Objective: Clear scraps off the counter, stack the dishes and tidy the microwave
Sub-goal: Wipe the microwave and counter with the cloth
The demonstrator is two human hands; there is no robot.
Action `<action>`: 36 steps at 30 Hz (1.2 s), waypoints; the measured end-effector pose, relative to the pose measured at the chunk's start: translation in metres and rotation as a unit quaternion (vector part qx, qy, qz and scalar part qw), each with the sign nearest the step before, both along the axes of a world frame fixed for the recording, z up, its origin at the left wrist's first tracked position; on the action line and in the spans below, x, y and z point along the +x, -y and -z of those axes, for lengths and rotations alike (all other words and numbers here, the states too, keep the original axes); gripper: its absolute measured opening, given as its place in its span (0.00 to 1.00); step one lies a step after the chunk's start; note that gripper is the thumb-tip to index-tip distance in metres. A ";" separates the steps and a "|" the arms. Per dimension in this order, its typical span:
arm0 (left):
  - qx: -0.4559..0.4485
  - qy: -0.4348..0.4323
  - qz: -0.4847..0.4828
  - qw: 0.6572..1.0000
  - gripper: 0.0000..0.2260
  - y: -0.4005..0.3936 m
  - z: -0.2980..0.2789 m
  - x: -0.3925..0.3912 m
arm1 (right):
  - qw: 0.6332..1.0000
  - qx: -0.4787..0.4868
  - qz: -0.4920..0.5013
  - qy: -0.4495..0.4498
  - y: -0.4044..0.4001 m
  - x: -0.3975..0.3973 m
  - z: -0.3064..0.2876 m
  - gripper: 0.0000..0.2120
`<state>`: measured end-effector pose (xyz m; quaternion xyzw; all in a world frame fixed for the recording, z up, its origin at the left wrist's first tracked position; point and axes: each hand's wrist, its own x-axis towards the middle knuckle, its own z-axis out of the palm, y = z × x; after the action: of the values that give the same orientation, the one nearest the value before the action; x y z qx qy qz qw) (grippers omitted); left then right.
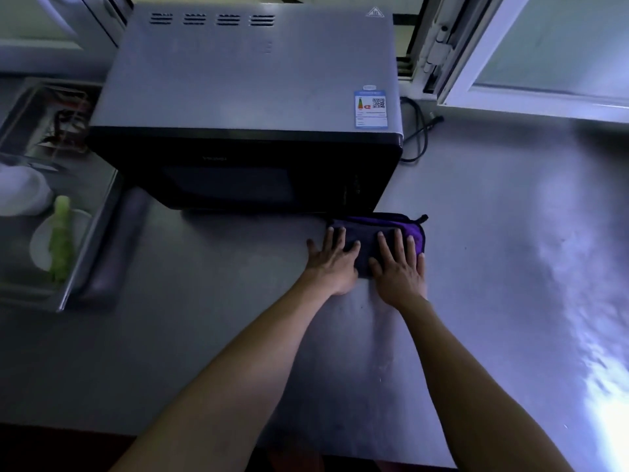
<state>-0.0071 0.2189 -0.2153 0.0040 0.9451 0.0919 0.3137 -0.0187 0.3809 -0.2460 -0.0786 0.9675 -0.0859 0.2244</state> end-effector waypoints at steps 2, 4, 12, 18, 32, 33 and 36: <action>-0.004 -0.003 0.006 1.000 0.29 -0.005 -0.001 0.006 | 1.000 0.004 -0.001 -0.007 -0.003 0.009 0.001 0.29; -0.002 -0.007 0.013 1.000 0.28 -0.003 -0.002 0.015 | 1.000 0.001 0.002 -0.009 -0.002 0.020 0.003 0.29; 0.015 -0.010 0.007 1.000 0.27 0.025 0.003 0.070 | 1.000 -0.002 0.012 0.008 0.040 0.080 0.010 0.31; 0.016 -0.017 -0.031 0.999 0.27 0.108 0.009 0.116 | 0.999 -0.015 -0.029 0.011 0.126 0.114 0.008 0.31; -0.100 -0.045 -0.052 0.993 0.23 0.259 -0.010 0.212 | 0.984 -0.013 -0.178 0.003 0.265 0.183 0.002 0.30; -0.106 -0.043 -0.052 0.992 0.23 0.251 -0.013 0.213 | 0.983 -0.012 -0.181 0.006 0.257 0.185 0.002 0.31; -0.115 -0.038 -0.050 0.991 0.21 0.222 -0.019 0.219 | 0.984 -0.009 -0.180 0.009 0.228 0.193 0.000 0.31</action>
<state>0.2119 -0.0033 -0.1961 -0.0762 0.9595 -0.0016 0.2713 0.1739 0.1527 -0.2456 -0.2524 0.9349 -0.0537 0.2437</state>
